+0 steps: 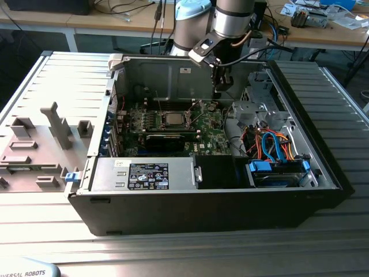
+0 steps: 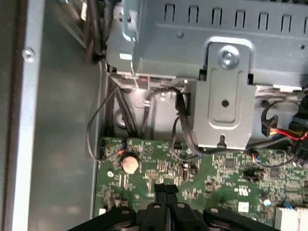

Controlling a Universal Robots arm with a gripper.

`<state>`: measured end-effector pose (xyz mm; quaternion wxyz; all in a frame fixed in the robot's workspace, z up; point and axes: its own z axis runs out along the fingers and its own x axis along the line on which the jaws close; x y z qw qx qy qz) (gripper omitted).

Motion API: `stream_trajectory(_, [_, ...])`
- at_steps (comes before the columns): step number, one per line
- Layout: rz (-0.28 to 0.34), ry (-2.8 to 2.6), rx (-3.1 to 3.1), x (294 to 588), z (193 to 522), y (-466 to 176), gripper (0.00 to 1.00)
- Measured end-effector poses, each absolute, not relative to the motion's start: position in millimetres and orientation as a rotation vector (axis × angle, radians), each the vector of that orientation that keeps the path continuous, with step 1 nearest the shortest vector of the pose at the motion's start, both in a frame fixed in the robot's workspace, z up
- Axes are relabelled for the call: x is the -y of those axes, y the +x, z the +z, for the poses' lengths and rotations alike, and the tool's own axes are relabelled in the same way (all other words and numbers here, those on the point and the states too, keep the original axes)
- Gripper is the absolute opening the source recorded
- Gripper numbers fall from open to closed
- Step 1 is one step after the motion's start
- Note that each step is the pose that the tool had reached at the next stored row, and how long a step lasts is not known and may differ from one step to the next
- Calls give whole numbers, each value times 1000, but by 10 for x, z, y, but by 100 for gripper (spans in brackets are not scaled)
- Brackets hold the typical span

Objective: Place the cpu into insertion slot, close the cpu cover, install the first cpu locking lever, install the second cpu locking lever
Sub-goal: 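Close the cpu cover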

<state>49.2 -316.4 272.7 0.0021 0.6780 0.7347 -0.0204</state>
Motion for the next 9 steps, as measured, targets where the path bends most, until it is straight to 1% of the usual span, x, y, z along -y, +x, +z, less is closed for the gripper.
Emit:
stream_trajectory(1, [-70, 2131, -2310, 3171, 2723, 492, 11])
stream_trajectory(9, [-55, 2137, -2316, 3258, 2706, 491, 11])
